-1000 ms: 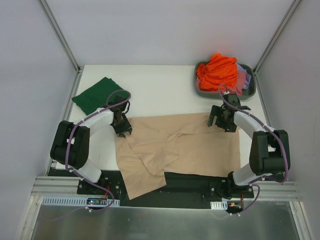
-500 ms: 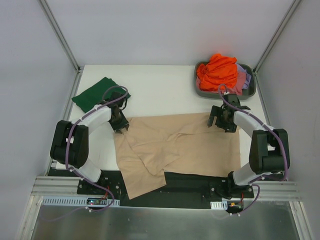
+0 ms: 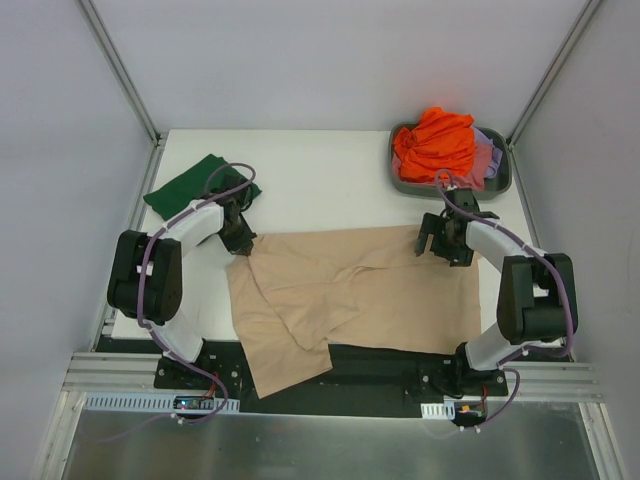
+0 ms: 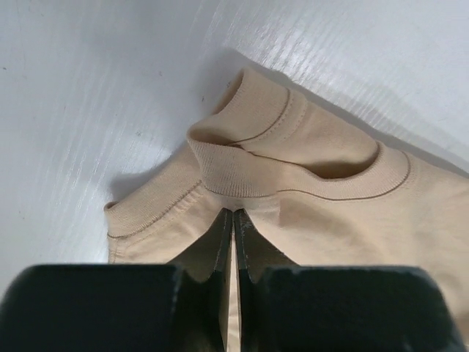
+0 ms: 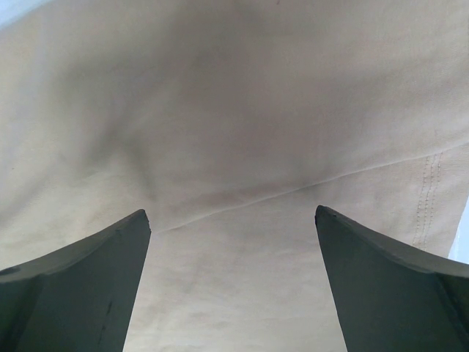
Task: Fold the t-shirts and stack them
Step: Fold the flattened tshirt in 1/3 of the way
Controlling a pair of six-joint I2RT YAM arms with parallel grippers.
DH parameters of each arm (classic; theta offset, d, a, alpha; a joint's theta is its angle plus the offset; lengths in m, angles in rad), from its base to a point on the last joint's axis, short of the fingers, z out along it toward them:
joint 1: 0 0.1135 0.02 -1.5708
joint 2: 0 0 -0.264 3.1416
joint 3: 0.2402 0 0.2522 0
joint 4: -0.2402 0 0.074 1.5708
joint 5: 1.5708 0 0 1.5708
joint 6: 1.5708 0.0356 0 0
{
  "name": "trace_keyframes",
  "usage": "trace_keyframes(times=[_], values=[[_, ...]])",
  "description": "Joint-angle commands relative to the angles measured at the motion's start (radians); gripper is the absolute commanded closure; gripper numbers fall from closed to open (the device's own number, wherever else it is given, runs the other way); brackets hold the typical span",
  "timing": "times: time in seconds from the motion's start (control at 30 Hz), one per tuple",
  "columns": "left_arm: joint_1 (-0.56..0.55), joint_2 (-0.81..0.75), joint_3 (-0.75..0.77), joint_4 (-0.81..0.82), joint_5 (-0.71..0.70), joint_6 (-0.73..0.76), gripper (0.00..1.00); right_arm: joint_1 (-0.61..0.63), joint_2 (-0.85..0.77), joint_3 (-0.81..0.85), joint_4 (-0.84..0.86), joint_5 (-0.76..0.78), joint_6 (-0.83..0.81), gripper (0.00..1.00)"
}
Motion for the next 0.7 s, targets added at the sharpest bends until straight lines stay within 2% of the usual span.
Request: trace_keyframes(times=[0.0,0.33,0.67], values=[[0.021,-0.020,0.072,-0.011,-0.029,0.012,1.00,-0.010,0.011,0.010,-0.008,0.015,-0.007,0.03],[0.066,0.069,0.214,-0.006,-0.002,0.110,1.00,-0.017,0.049,0.023,-0.023,0.028,-0.010,0.03],[0.119,0.267,0.364,-0.018,0.044,0.159,1.00,-0.028,0.078,0.029,-0.028,0.044,-0.007,0.03]])
